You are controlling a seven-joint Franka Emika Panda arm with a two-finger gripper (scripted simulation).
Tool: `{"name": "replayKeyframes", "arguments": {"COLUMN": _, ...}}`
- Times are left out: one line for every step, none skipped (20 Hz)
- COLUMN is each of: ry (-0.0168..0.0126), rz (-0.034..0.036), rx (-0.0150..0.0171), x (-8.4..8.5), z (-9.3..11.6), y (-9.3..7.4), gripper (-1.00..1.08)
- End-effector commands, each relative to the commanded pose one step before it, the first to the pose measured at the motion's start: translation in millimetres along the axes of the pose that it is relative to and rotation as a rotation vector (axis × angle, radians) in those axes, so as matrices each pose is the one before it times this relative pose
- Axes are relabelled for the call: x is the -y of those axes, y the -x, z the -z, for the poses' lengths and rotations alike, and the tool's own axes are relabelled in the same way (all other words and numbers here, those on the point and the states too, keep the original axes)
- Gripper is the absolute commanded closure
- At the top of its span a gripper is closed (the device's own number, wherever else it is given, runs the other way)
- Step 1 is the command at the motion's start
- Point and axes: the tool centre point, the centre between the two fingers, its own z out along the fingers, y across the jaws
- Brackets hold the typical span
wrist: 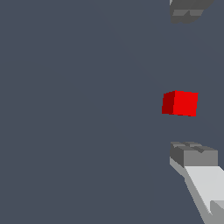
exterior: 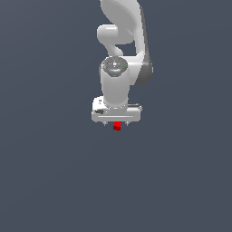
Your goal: Pick up the red cube and move it to a goal position.
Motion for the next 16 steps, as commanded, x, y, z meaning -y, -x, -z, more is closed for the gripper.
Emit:
{"name": "replayKeyframes", "arguments": {"ry": 0.0, "rz": 0.0, "rx": 0.0, "x": -0.01, "z": 0.0, "y": 0.0, "gripper": -0.92}}
{"name": "replayKeyframes", "arguments": {"ry": 0.0, "rz": 0.0, "rx": 0.0, "x": 0.09, "z": -0.23, "y": 0.12, "gripper": -0.92}}
{"name": "replayKeyframes", "arguments": {"ry": 0.00009, "rz": -0.00064, "rx": -0.00023, "x": -0.1, "z": -0.56, "y": 0.39, "gripper": -0.92}}
{"name": "replayKeyframes", "arguments": {"ry": 0.00007, "rz": -0.00065, "rx": -0.00022, "x": 0.07, "z": -1.03, "y": 0.62, "gripper": -0.92}}
{"name": "replayKeyframes", "arguments": {"ry": 0.00013, "rz": -0.00112, "rx": -0.00038, "x": -0.02, "z": -1.4, "y": 0.88, "gripper": -0.92}}
{"name": "replayKeyframes", "arguments": {"ry": 0.00015, "rz": -0.0013, "rx": -0.00044, "x": 0.06, "z": -1.83, "y": 1.12, "gripper": -0.92}}
{"name": "replayKeyframes", "arguments": {"ry": 0.0002, "rz": -0.00172, "rx": -0.00059, "x": 0.0, "z": -2.21, "y": 1.38, "gripper": -0.92}}
{"name": "replayKeyframes", "arguments": {"ry": 0.00024, "rz": -0.00205, "rx": -0.0007, "x": -0.01, "z": -2.61, "y": 1.63, "gripper": -0.92}}
{"name": "replayKeyframes", "arguments": {"ry": 0.00026, "rz": -0.00225, "rx": -0.00077, "x": 0.06, "z": -3.04, "y": 1.87, "gripper": -0.92}}
{"name": "replayKeyframes", "arguments": {"ry": 0.00031, "rz": -0.00268, "rx": -0.00092, "x": -0.01, "z": -3.42, "y": 2.12, "gripper": -0.92}}
{"name": "replayKeyframes", "arguments": {"ry": 0.00034, "rz": -0.0029, "rx": -0.00099, "x": 0.04, "z": -3.85, "y": 2.37, "gripper": -0.92}}
{"name": "replayKeyframes", "arguments": {"ry": 0.00037, "rz": -0.00318, "rx": -0.00109, "x": 0.07, "z": -4.26, "y": 2.61, "gripper": -0.92}}
{"name": "replayKeyframes", "arguments": {"ry": 0.00042, "rz": -0.00356, "rx": -0.00122, "x": 0.03, "z": -4.66, "y": 2.86, "gripper": -0.92}}
{"name": "replayKeyframes", "arguments": {"ry": 0.00045, "rz": -0.00384, "rx": -0.00131, "x": 0.05, "z": -5.07, "y": 3.1, "gripper": -0.92}}
{"name": "replayKeyframes", "arguments": {"ry": 0.00049, "rz": -0.00416, "rx": -0.00142, "x": 0.05, "z": -5.48, "y": 3.34, "gripper": -0.92}}
{"name": "replayKeyframes", "arguments": {"ry": 0.00053, "rz": -0.00445, "rx": -0.00152, "x": 0.07, "z": -5.9, "y": 3.57, "gripper": -0.92}}
